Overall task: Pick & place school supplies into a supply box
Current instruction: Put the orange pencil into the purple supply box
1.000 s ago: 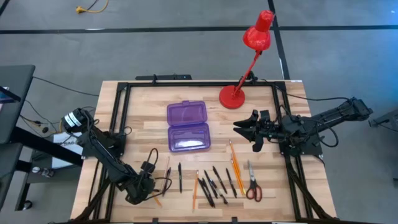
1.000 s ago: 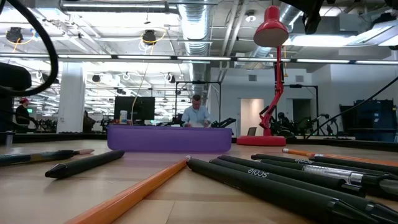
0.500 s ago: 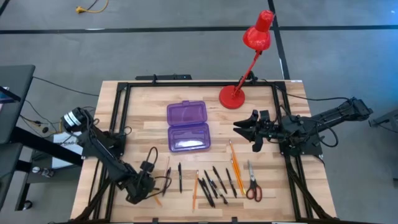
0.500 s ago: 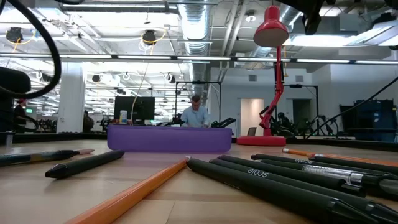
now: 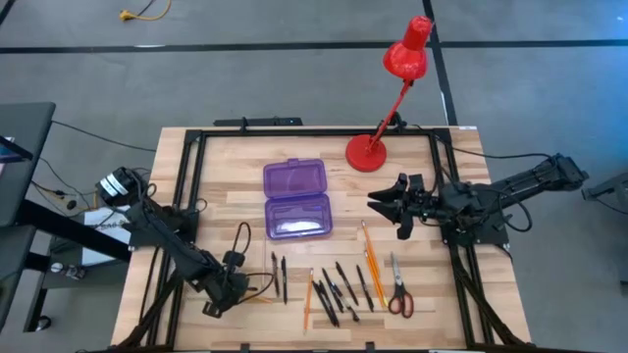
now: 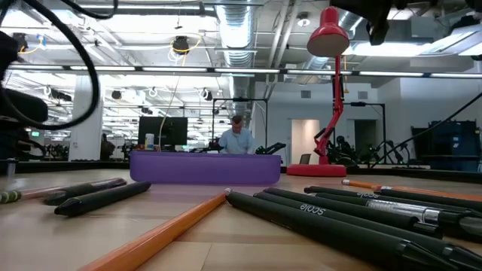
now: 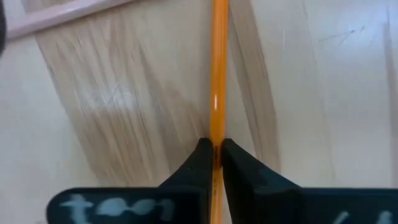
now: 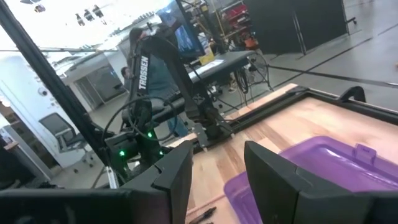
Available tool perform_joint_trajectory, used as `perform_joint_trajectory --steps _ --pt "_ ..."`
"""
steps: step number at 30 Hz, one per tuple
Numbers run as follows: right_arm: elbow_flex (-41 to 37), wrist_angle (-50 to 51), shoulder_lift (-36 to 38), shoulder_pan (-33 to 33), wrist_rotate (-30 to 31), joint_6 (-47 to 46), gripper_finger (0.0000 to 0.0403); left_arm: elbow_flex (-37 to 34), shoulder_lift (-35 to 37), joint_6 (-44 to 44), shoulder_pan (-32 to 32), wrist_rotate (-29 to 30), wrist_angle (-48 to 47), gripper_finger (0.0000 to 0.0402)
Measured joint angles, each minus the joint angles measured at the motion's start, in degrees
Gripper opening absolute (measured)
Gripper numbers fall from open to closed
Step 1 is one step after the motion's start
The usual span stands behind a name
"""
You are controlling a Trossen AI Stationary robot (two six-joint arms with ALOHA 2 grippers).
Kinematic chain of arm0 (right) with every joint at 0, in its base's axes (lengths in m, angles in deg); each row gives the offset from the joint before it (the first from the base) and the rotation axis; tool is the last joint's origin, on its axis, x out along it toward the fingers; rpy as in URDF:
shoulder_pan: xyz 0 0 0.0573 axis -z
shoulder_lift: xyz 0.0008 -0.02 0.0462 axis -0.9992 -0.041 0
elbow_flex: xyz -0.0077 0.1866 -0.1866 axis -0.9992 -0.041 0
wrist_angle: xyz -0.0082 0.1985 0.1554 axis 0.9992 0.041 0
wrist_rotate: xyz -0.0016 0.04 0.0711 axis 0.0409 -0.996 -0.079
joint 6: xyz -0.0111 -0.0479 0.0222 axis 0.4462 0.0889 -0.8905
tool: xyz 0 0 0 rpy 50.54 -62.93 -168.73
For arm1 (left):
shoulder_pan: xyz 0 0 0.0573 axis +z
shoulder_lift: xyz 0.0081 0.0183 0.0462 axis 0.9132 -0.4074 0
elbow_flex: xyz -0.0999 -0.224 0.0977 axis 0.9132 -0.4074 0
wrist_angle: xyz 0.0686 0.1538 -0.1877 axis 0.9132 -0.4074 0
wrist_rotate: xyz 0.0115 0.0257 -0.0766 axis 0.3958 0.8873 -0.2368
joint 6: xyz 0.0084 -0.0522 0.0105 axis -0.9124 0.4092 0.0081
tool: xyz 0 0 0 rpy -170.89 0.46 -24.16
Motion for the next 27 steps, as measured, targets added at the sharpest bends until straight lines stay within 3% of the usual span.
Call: perform_joint_trajectory --steps 19,27 --pt "0.0 1.5 0.0 1.7 -0.9 0.0 0.014 -0.9 2.9 -6.2 18.6 -21.6 4.3 0.0" --pt "0.0 1.7 0.0 1.7 -1.9 0.0 0.014 -0.8 3.0 -10.4 25.0 -33.7 5.8 0.0"
